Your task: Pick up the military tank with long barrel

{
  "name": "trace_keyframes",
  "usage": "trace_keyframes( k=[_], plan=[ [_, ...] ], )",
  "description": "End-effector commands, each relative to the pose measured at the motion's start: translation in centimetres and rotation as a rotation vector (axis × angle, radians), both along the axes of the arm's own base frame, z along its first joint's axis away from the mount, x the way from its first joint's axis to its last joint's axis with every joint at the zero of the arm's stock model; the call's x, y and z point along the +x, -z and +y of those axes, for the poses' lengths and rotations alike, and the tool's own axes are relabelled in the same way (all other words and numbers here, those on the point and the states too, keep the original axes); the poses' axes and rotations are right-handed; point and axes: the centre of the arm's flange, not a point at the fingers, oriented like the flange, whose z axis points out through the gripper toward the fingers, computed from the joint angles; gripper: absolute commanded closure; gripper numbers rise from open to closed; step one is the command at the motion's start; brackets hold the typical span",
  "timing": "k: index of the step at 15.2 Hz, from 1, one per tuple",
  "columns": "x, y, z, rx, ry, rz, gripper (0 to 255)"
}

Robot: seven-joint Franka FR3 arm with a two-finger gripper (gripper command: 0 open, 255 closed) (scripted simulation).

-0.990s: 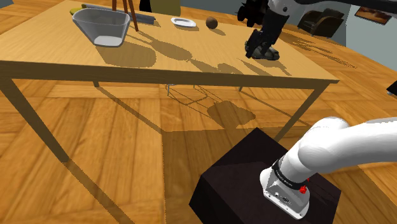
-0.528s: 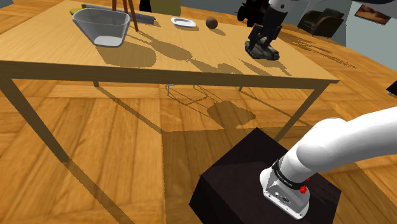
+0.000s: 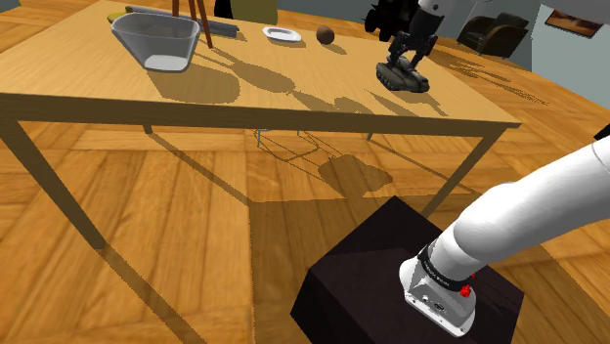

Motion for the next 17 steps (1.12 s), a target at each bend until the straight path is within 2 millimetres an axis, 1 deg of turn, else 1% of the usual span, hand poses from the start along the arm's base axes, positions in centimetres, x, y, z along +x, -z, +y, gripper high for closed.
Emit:
trace_keyframes(
  k=[1,7,12,13,17],
  plan=[
    [0.5,0.1,-2.5,0.0,0.028,-0.002,0],
    [2.1,0.2,-10.1,0.003,0.111,-0.009,0],
    [2.9,0.4,-16.5,0.006,0.18,-0.015,0],
    [3.0,0.4,-17.3,0.006,0.188,-0.016,0],
    [3.0,2.5,-17.3,0.006,0.188,-0.016,0]
  ],
)
